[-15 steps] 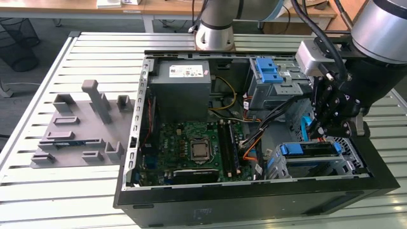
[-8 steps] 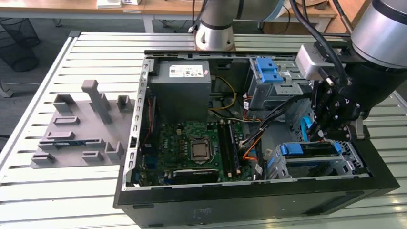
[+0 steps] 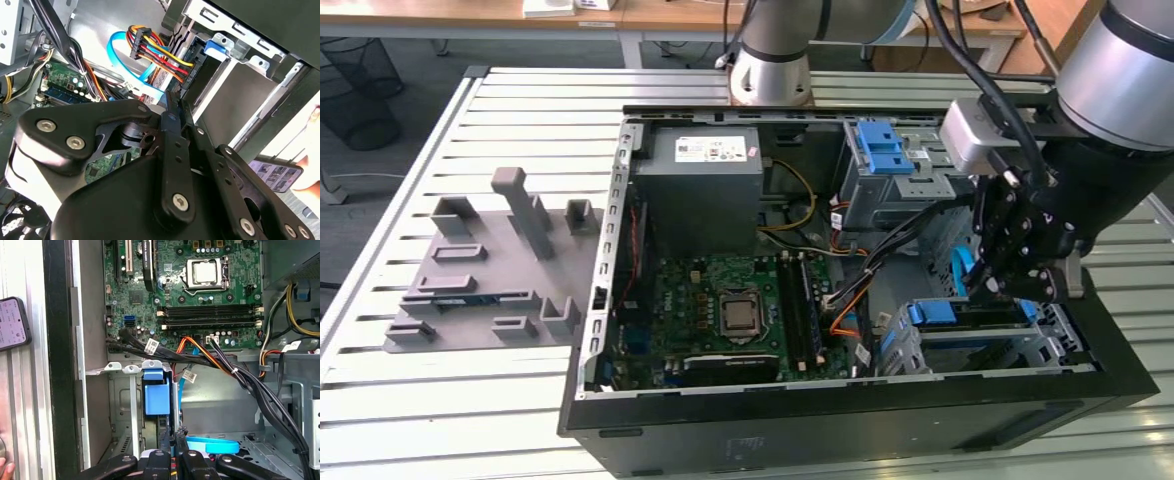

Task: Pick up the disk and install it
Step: 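Insert the second disk wire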

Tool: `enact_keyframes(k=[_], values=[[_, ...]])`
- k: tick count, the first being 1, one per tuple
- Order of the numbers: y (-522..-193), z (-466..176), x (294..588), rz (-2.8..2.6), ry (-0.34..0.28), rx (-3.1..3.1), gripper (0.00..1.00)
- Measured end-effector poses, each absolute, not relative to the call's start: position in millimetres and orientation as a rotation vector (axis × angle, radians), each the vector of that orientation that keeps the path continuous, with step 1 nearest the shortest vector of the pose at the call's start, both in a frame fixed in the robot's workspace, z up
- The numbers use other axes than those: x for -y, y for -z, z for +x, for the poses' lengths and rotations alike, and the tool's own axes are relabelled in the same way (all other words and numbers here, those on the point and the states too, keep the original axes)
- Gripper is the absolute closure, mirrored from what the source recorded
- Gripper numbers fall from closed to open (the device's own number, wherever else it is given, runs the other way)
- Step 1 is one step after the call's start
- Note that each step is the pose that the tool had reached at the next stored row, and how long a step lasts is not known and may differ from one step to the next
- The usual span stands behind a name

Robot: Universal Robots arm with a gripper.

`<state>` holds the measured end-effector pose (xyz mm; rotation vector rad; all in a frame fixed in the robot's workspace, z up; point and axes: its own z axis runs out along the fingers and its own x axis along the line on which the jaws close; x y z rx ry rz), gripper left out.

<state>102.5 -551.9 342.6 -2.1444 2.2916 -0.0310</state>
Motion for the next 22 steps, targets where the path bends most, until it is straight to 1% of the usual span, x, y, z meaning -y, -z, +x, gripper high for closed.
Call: enact_keyframes(k=[22], values=[[-335.3,107.6,554.9,-2.134,0.018,-2.314,0.84]])
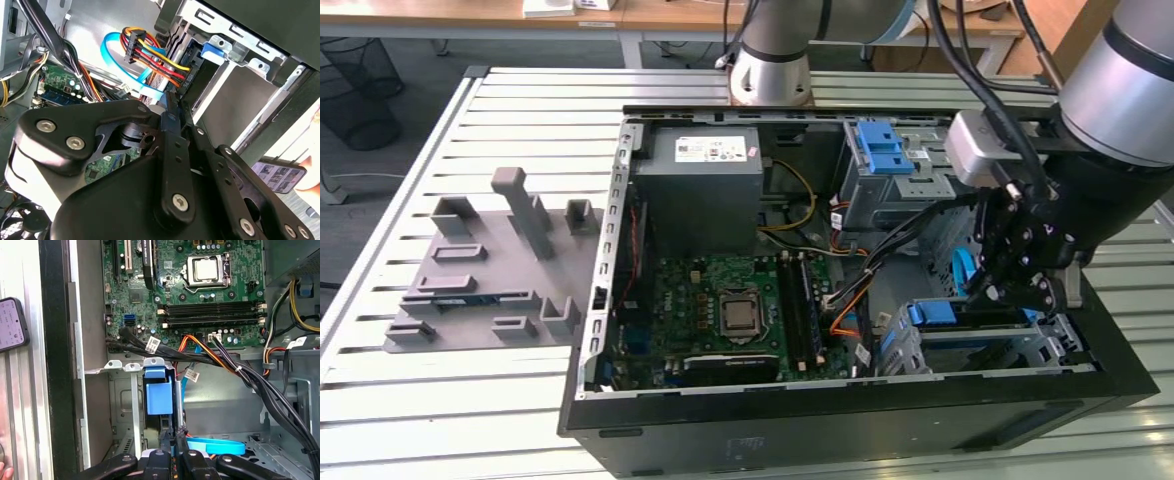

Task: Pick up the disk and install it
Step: 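Insert the second disk wire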

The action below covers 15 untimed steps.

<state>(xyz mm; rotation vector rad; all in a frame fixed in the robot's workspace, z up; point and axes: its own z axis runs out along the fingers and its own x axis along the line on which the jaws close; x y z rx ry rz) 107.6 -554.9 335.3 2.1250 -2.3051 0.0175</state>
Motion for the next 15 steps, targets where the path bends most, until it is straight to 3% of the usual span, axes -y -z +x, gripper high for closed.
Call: enact_keyframes(k=[15], values=[[-331.6,110.0,556.2,2.114,-0.014,2.312,0.84]])
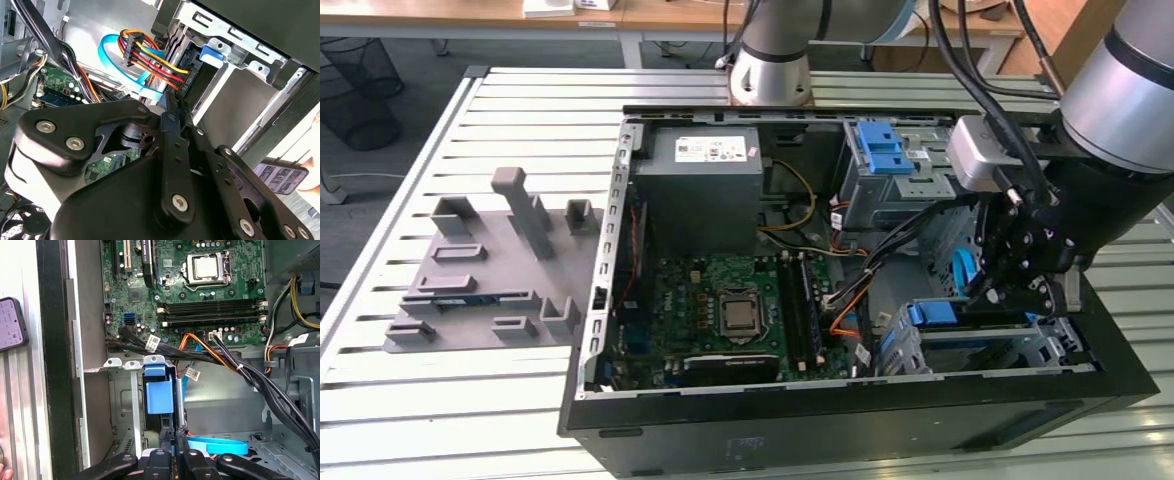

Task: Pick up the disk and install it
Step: 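Insert the second disk wire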

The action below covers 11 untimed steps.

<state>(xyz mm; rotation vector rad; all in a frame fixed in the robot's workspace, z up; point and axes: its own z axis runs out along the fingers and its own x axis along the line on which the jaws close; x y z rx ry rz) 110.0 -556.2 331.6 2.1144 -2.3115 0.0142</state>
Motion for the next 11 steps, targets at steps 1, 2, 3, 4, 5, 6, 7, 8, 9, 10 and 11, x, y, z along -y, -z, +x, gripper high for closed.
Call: enact_keyframes(k=[1,2,3,4,5,6,7,8,9,10,11], values=[[-331.3,110.1,556.3,2.114,-0.014,2.312,0.84],[-331.4,110.2,556.3,2.114,-0.014,2.312,0.84],[-331.3,110.1,556.3,2.114,-0.014,2.312,0.84],[-331.3,110.1,556.3,2.114,-0.014,2.312,0.84],[-331.3,110.2,556.3,2.114,-0.014,2.312,0.84],[-331.2,110.2,556.3,2.114,-0.014,2.312,0.84],[-331.2,110.3,556.3,2.114,-0.014,2.312,0.84],[-331.2,110.3,556.3,2.114,-0.014,2.312,0.83],[-331.6,110.3,556.4,2.114,-0.014,2.312,0.83],[-332.7,110.3,556.3,2.115,-0.013,2.312,0.77],[-334.7,110.3,556.3,2.115,-0.013,2.312,0.77]])
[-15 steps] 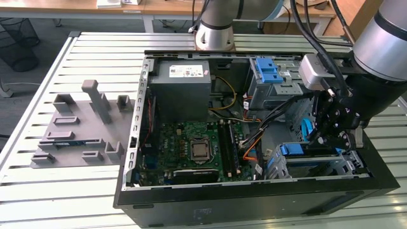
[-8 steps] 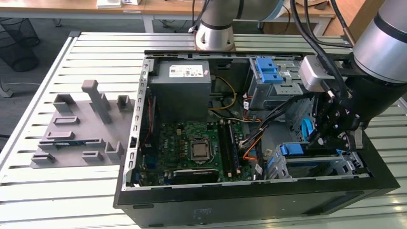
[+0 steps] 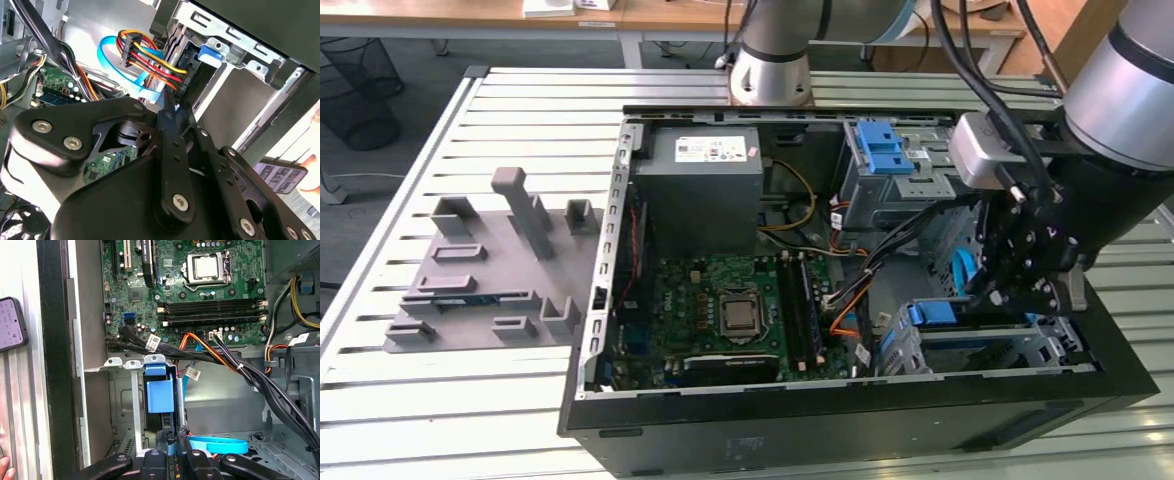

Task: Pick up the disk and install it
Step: 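Insert the second disk wire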

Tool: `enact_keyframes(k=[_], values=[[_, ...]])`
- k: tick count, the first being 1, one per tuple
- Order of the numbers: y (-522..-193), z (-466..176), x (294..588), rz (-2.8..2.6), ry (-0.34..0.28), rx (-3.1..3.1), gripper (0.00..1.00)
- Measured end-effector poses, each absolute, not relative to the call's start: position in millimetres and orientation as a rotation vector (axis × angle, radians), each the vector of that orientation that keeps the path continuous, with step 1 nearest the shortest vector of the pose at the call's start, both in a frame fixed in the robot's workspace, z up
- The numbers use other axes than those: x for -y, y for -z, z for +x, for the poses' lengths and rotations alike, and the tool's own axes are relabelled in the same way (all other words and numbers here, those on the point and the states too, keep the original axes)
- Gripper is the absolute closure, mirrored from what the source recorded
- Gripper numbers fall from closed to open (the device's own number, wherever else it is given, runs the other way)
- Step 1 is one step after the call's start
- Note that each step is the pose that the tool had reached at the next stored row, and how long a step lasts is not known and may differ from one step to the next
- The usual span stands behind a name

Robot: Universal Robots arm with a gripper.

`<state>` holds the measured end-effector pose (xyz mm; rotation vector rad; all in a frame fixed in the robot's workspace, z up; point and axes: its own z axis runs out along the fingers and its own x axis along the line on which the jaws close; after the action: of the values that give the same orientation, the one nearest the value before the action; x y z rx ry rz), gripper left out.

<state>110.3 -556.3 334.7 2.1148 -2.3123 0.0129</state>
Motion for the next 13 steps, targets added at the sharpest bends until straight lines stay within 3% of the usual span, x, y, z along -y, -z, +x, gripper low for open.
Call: enact_keyframes(k=[9,10,13], values=[[-343.6,110.2,556.3,2.115,-0.012,2.312,0.78],[-343.6,110.2,556.3,2.115,-0.013,2.312,0.84],[-341.9,110.2,558.9,2.115,-0.012,2.313,0.89]])
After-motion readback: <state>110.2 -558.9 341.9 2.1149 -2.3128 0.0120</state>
